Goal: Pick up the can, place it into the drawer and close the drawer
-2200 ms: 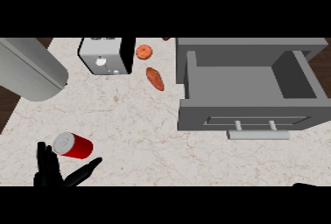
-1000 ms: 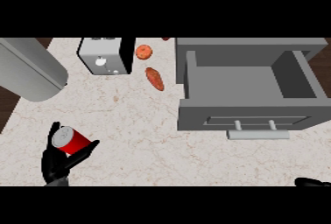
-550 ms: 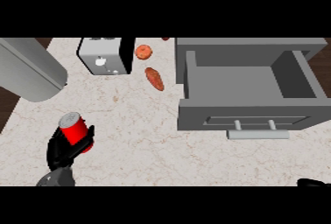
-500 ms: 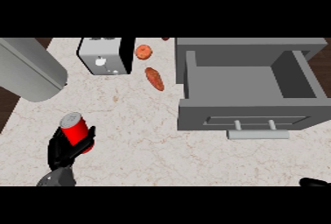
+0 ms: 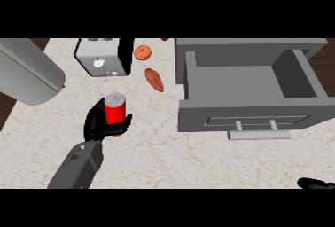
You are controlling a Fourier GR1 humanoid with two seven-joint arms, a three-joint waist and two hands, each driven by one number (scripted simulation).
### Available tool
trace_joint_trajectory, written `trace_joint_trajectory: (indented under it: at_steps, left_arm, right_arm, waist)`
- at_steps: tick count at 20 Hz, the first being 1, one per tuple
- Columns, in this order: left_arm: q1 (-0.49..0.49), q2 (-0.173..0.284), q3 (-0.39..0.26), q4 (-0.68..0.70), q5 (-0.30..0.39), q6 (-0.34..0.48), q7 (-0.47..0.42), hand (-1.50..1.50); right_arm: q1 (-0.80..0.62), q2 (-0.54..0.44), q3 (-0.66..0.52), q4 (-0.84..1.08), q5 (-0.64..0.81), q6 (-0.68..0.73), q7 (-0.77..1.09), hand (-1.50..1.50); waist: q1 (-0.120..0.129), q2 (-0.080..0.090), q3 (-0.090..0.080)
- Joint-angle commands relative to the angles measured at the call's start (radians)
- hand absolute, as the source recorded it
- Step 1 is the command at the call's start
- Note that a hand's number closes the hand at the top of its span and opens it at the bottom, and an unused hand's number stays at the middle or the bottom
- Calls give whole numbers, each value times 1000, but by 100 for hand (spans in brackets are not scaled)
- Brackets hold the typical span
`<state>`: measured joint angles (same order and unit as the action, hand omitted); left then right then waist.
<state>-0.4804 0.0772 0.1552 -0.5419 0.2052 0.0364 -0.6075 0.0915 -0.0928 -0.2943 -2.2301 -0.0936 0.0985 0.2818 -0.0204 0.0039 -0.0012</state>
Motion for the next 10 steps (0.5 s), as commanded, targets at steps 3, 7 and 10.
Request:
trace_joint_trajectory:
  at_steps: [3,7,10]
  left_arm:
    - [-115,-22,-18,45,-13,-47,16,150]
    - [-135,-8,-52,-52,-28,-26,134,150]
    - [-173,-44,-88,-160,-48,46,206,150]
  right_arm:
    - [-5,17,5,1,27,-19,-16,-150]
    - [22,-3,-19,-65,-10,-8,55,-150]
    - [68,9,-51,-10,-14,24,-57,-150]
  waist:
    - [11,-2,1]
    - [14,-5,1]
    - [17,-7,2]
